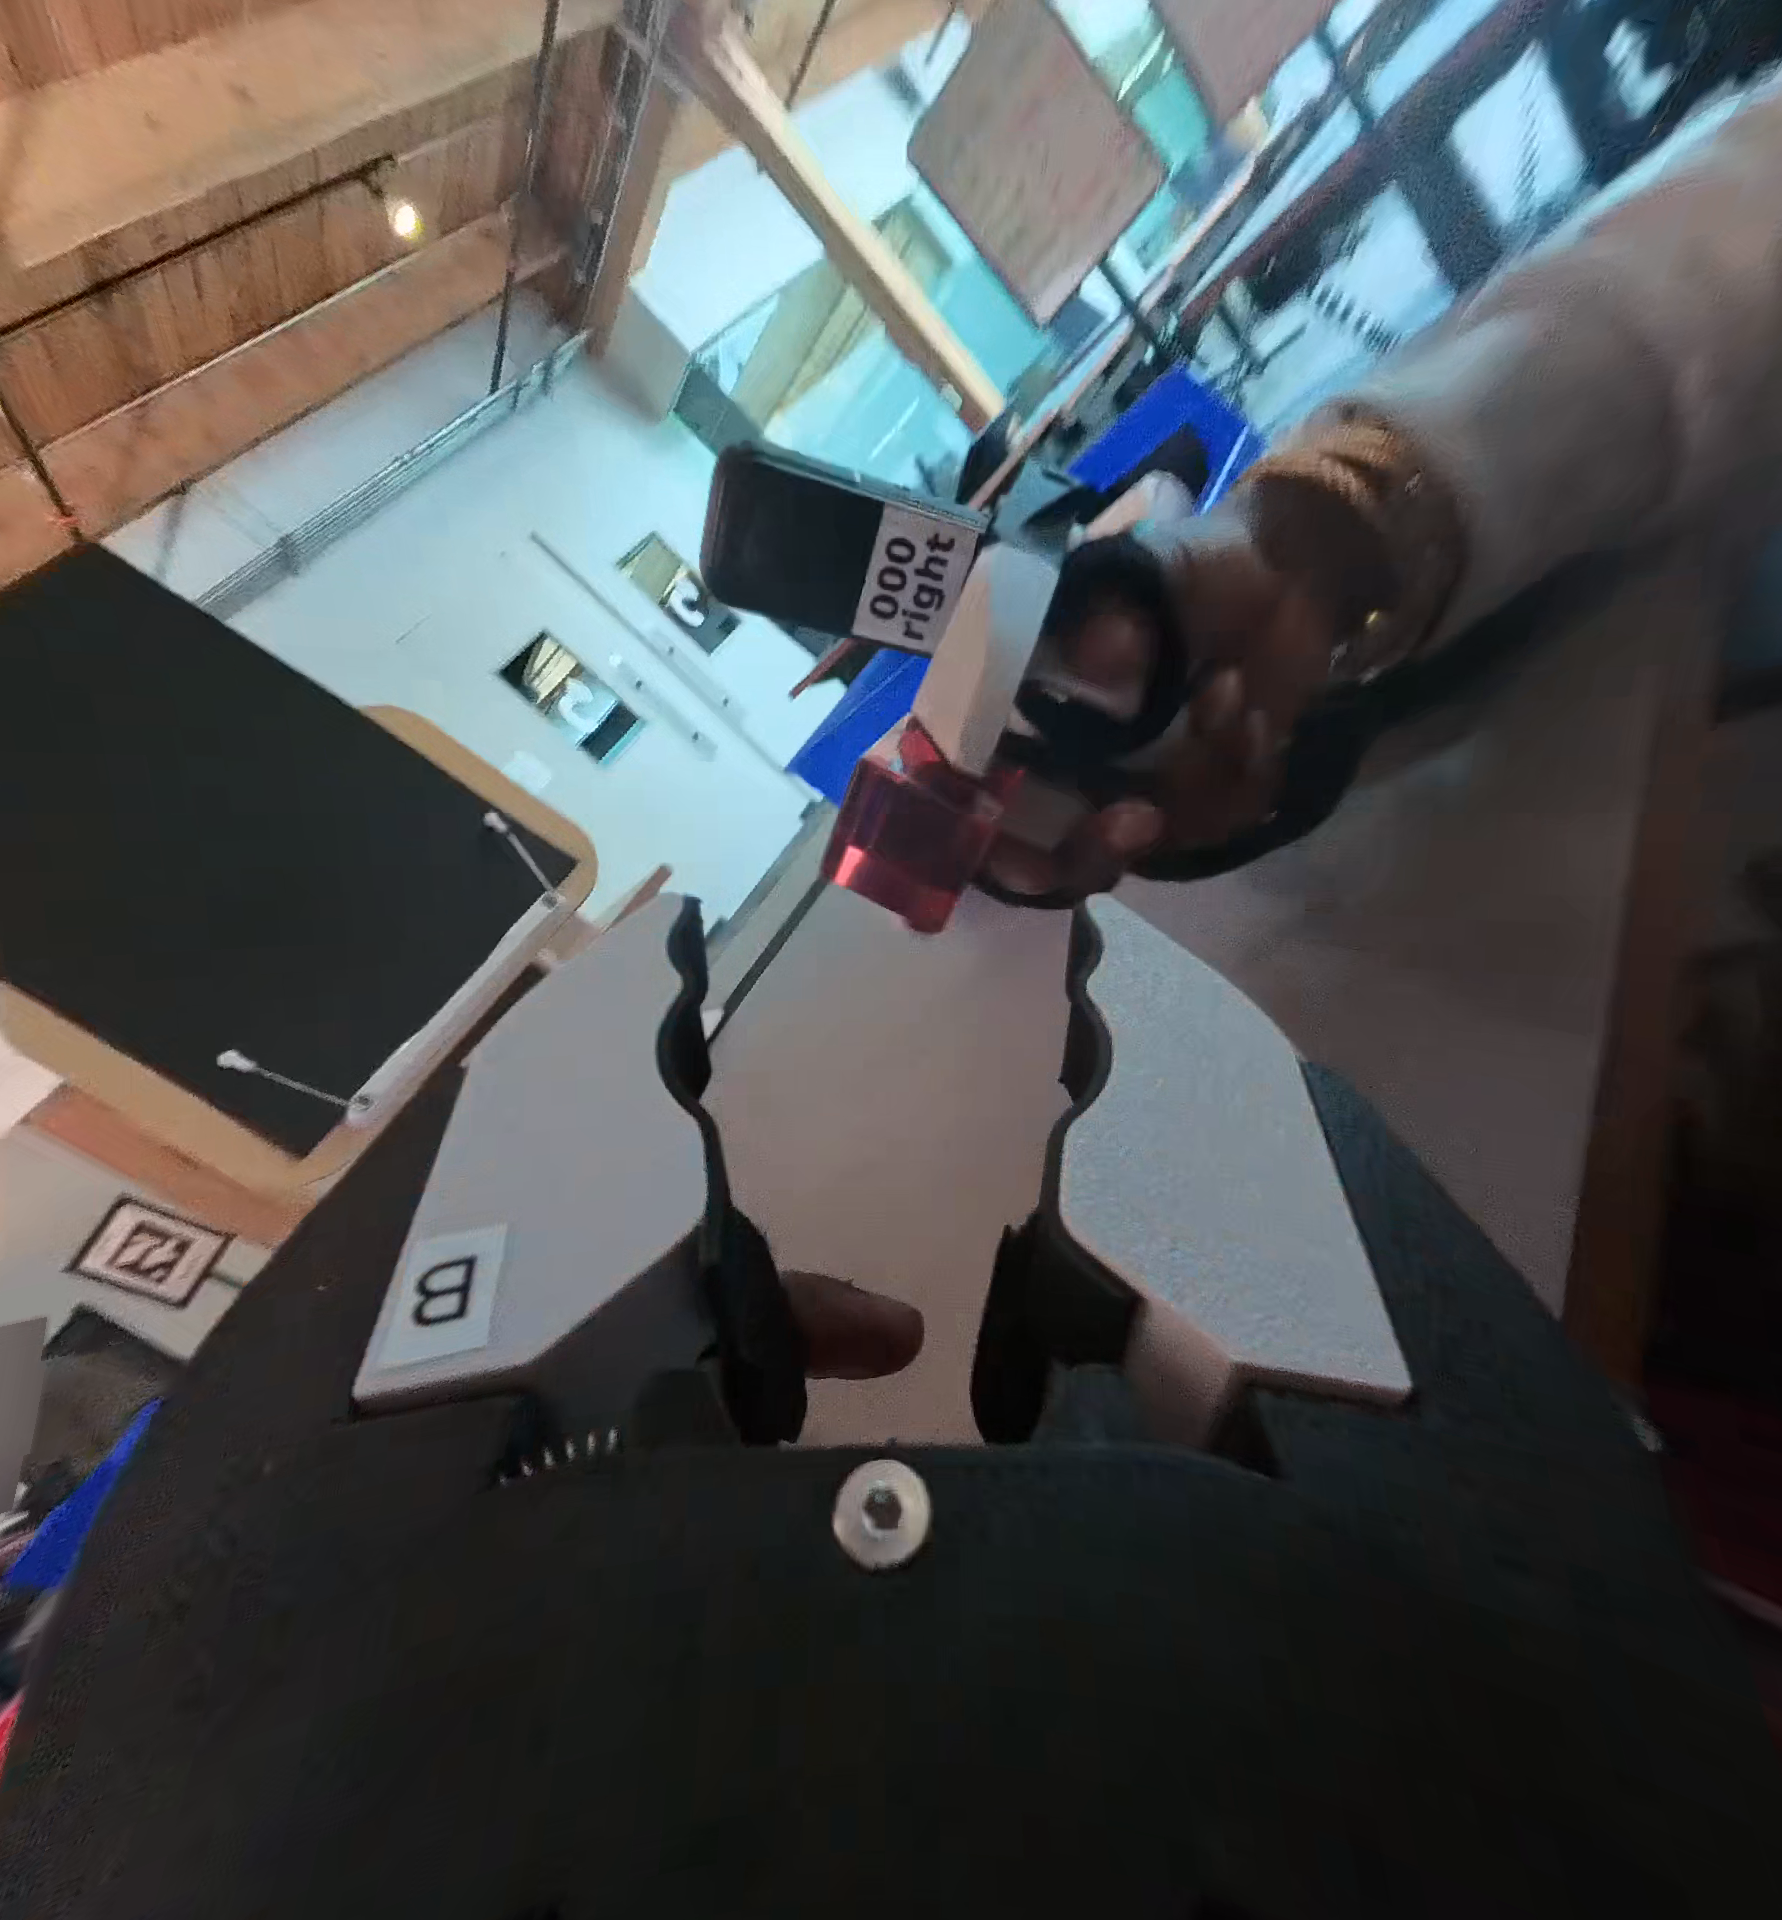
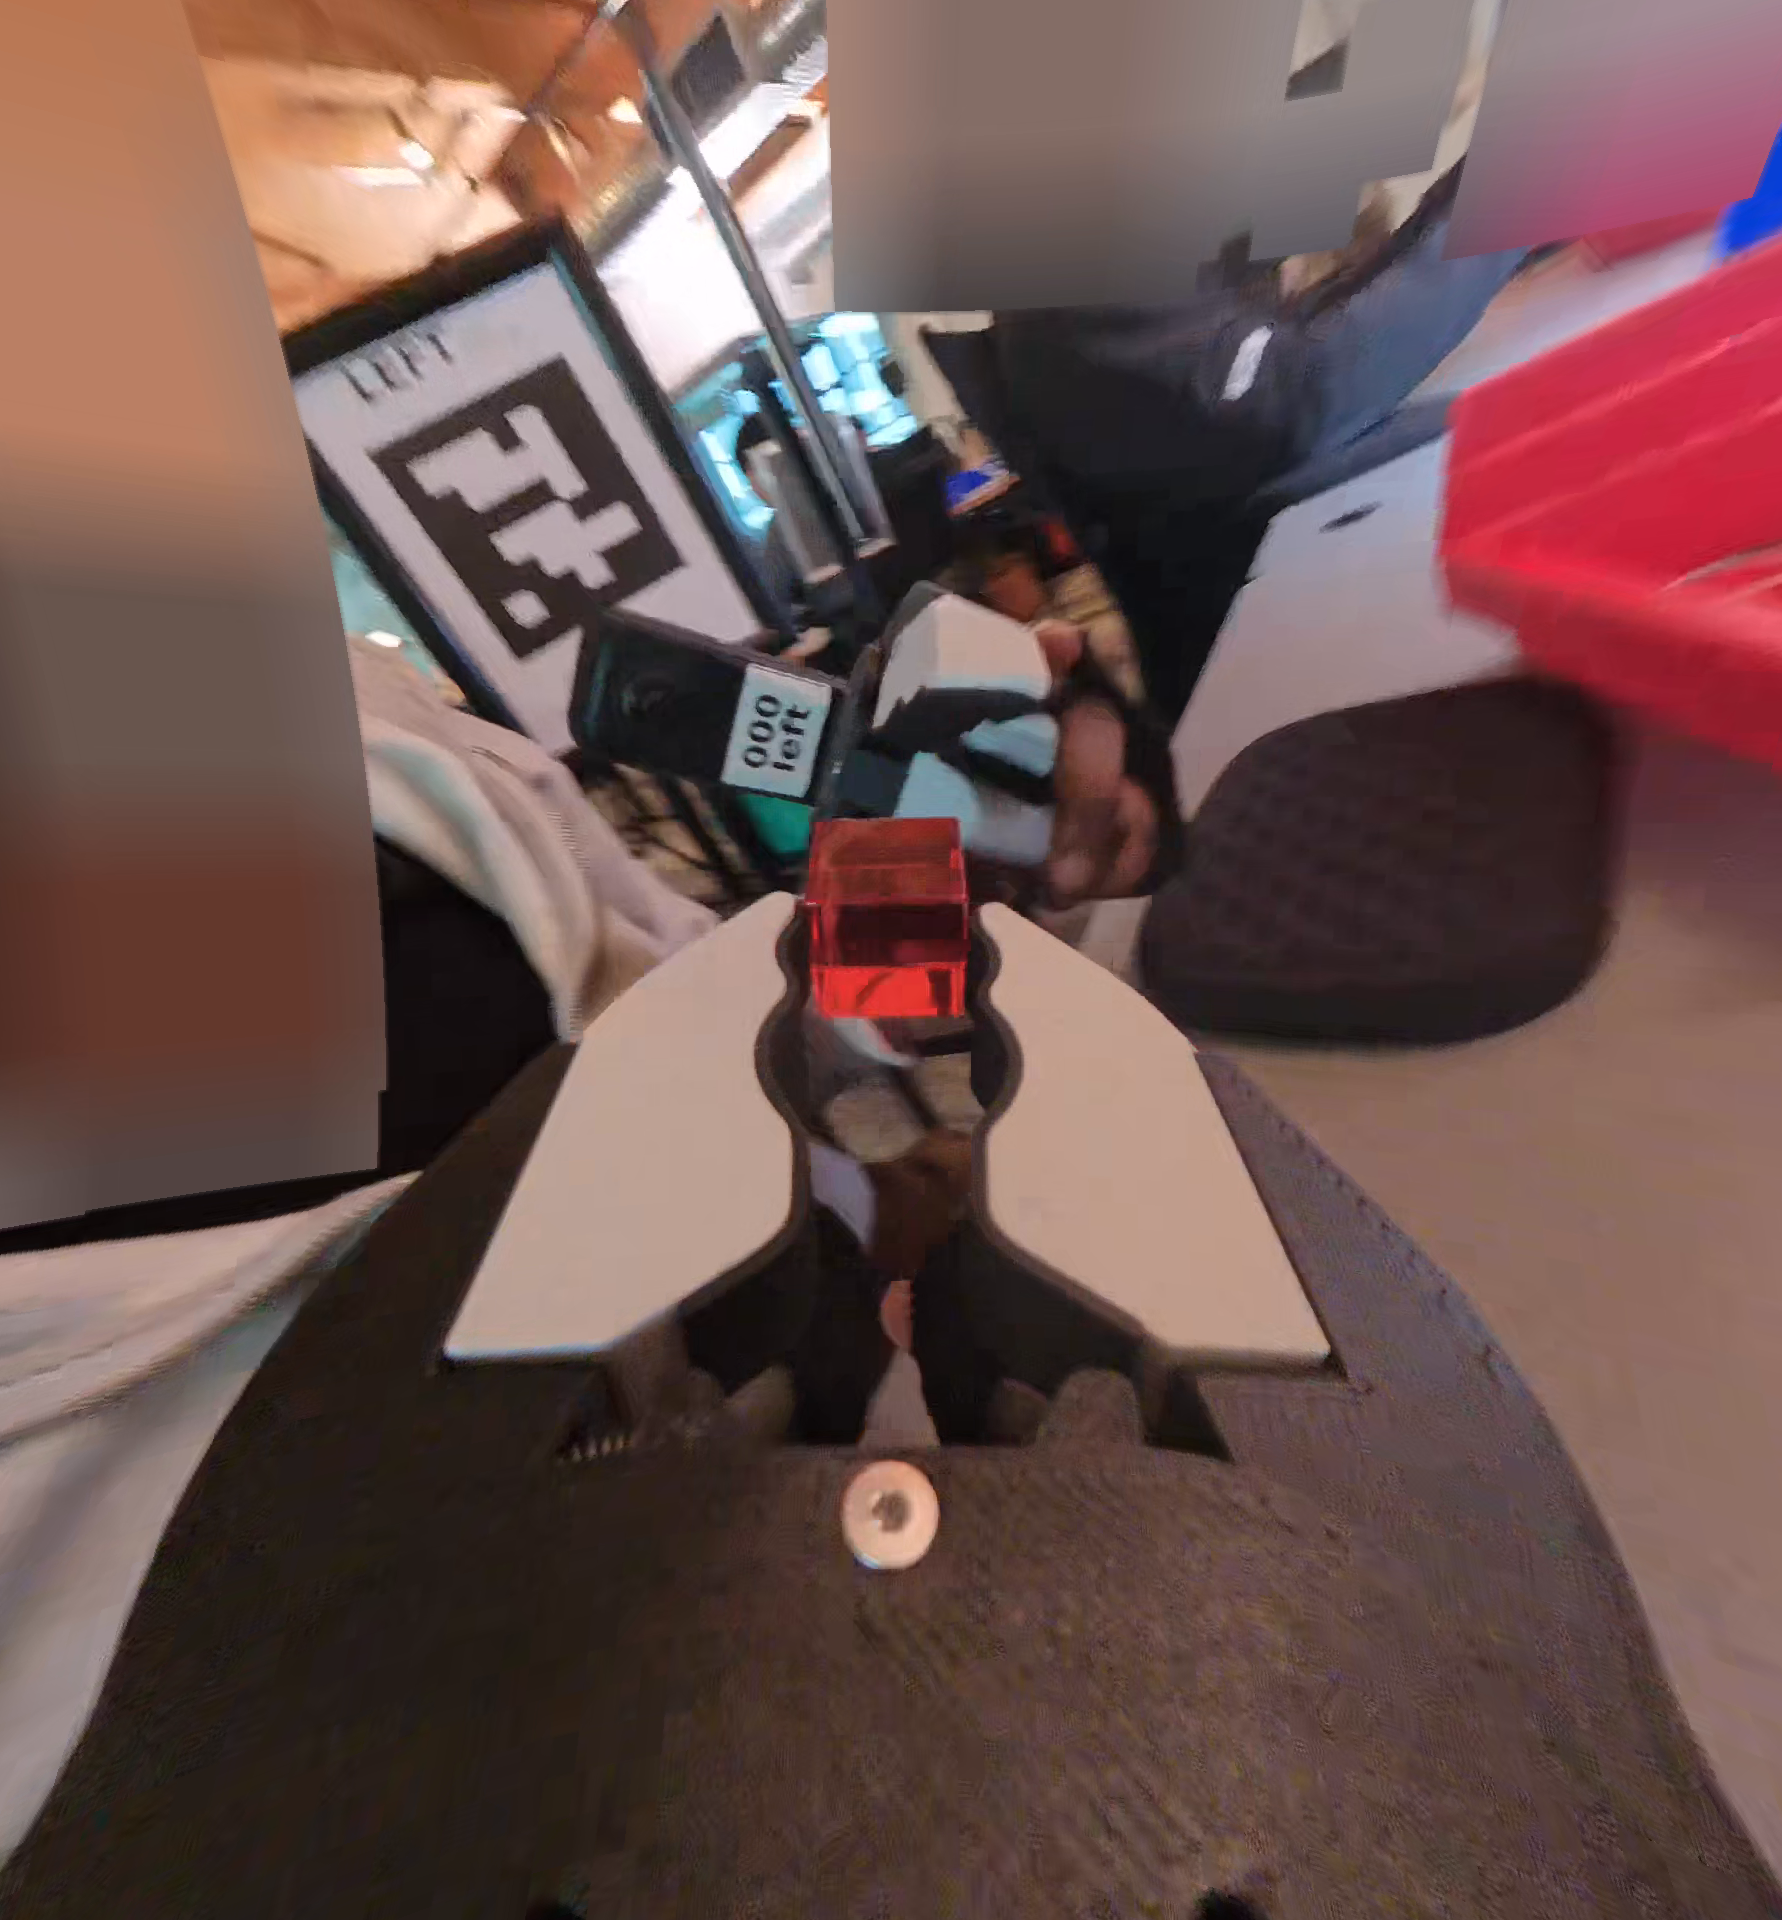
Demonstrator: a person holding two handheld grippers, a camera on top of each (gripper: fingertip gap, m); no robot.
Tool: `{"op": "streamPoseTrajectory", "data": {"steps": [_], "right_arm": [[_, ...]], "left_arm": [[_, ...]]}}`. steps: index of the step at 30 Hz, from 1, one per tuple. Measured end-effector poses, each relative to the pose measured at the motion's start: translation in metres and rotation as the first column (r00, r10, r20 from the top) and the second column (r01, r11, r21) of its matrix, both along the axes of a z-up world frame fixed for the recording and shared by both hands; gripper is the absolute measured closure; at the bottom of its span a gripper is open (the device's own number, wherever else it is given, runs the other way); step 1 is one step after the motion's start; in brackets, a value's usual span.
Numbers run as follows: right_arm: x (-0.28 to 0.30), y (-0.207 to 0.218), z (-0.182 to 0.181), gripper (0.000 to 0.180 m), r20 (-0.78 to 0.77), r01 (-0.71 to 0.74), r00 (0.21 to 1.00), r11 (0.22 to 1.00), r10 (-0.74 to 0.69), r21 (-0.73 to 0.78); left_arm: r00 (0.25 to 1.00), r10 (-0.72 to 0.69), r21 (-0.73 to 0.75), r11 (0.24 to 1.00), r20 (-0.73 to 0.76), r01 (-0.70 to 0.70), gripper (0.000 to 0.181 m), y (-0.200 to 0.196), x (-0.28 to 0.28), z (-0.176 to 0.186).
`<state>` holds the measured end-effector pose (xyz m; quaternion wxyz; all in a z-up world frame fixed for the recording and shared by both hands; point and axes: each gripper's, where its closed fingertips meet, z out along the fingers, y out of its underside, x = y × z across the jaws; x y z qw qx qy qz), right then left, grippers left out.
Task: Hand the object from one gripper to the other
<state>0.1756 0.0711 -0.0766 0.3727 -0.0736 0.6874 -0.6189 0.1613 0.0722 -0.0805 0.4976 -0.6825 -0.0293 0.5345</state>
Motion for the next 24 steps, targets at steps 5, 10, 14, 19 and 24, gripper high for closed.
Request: {"op": "streamPoseTrajectory", "data": {"steps": [5, 10, 14, 19, 24], "right_arm": [[0.019, 0.002, -0.012, 0.152, 0.147, -0.163, 0.978, 0.981, 0.147, 0.103], [0.016, 0.000, -0.010, 0.141, 0.118, -0.137, 0.985, 0.988, 0.128, 0.077], [-0.003, -0.005, 0.002, 0.109, -0.296, 0.094, 0.945, 0.983, -0.139, -0.160], [0.000, 0.001, 0.012, 0.117, -0.749, 0.072, 0.402, 0.834, -0.526, -0.547], [0.006, -0.005, 0.000, 0.127, -0.802, -0.005, 0.151, 0.811, -0.578, -0.585]], "left_arm": [[0.998, -0.051, -0.068, 0.997, -0.042, 0.048, 0.148, 0.019, 0.005, -0.009], [0.990, -0.062, 0.068, 0.996, 0.128, 0.053, 0.152, 0.014, -0.001, -0.009], [0.862, -0.349, 0.525, 0.843, 0.368, 0.117, 0.152, 0.008, 0.002, 0.010], [0.513, -0.743, 0.837, 0.541, 0.430, 0.082, 0.153, 0.012, 0.013, 0.015], [0.375, -0.769, 0.810, 0.582, 0.518, 0.074, 0.153, 0.030, 0.021, -0.002]]}}
